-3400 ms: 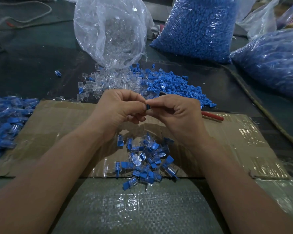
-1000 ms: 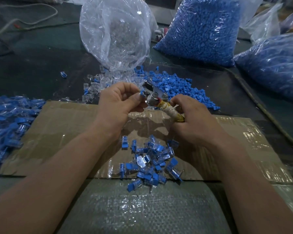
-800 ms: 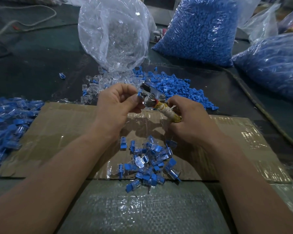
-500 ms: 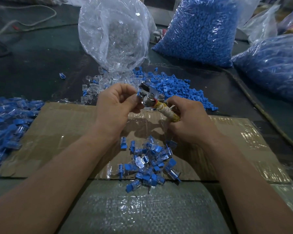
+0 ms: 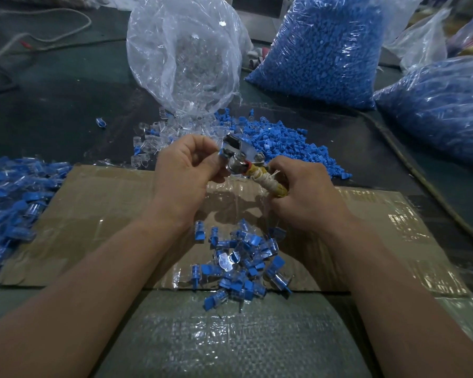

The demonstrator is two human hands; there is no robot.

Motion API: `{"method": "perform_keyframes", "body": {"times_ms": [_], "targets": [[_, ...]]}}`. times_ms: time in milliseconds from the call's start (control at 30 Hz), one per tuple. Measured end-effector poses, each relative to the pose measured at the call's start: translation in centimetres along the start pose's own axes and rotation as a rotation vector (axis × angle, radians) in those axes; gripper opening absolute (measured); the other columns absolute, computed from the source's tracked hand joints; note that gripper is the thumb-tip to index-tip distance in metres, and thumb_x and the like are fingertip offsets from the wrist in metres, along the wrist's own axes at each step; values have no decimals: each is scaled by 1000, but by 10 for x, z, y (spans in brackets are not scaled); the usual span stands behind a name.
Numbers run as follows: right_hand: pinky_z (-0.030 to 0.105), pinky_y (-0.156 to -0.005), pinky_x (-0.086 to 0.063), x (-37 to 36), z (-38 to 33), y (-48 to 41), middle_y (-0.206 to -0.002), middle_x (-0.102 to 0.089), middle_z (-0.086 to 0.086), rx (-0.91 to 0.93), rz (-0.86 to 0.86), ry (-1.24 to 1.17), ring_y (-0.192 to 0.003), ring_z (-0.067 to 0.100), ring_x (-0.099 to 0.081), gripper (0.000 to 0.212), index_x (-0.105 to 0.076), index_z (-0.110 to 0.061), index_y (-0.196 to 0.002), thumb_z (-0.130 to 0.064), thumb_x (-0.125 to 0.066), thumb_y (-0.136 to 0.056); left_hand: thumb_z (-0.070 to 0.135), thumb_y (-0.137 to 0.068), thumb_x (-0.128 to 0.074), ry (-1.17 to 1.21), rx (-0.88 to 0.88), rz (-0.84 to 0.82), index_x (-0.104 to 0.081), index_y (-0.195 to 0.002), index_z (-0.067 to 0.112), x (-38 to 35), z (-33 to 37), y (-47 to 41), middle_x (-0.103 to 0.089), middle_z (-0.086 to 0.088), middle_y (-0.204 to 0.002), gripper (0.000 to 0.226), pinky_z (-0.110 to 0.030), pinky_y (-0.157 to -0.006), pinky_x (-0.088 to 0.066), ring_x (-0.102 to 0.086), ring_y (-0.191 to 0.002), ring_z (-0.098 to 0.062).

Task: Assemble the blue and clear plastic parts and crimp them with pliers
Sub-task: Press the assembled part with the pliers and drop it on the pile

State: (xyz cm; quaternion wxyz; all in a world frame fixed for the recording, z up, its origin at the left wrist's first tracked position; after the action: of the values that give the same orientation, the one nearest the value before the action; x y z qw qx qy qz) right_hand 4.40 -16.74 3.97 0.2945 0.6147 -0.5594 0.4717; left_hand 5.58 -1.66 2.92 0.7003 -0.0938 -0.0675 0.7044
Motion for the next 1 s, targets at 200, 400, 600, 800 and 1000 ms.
{"method": "perform_keyframes", "body": {"times_ms": [200, 400, 600, 800, 1000], "targets": [[24, -64, -34, -3, 1, 2, -77, -50, -7, 10, 57, 4, -75, 13, -49, 22, -57, -18, -96, -16, -66, -75, -3, -83, -59, -6, 0, 12, -58, -78, 11, 1, 1, 0, -64, -4, -70, 15, -14, -56, -49, -60, -56, -3], [23, -72, -33, 5, 17, -1, -89, -51, -6, -16, 163, -8, -85, 13, -50, 33, -59, -13, -107, -13, -66, -75, -4, -82, -59, -2, 108, -16, -58, -77, 12, 6, -7, -6, -67, -1, -64, 16, -15, -50, -49, -63, -55, -7], [28, -69, -38, 12, 43, -1, -88, -54, -2, -138, 169, 39, -82, 17, -51, 38, -60, -14, -104, -30, -73, -73, 12, -59, -69, -23, 347, -307, -64, -71, 9, -4, -21, 0, -69, -7, -64, 14, -13, -35, -37, -56, -42, -8], [33, -77, -44, 8, 62, -1, -104, -61, 2, -236, 75, 104, -91, 19, -54, 59, -59, -16, -109, -49, -76, -64, 14, -56, -71, -126, 335, -643, -73, -67, 13, -27, -18, 16, -70, -2, -65, 11, -16, -54, -52, -64, -58, -8], [29, -72, -37, 8, 73, 0, -104, -59, 1, -308, 37, 125, -87, 14, -48, 68, -58, -17, -110, -59, -74, -59, 28, -60, -70, -167, 295, -757, -72, -71, 14, -32, -10, 26, -70, 0, -68, 18, -20, -60, -50, -61, -59, -15]]}}
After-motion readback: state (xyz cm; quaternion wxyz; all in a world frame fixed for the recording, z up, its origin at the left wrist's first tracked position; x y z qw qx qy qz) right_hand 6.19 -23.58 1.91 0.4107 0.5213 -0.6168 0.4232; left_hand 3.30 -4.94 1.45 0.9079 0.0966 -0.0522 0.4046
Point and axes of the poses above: each hand's wrist, its own y-axis away from the middle knuckle, its own x-axis out of the back of the hand, z = x × y, the point moved 8 cm from there along -y, towards the middle knuckle
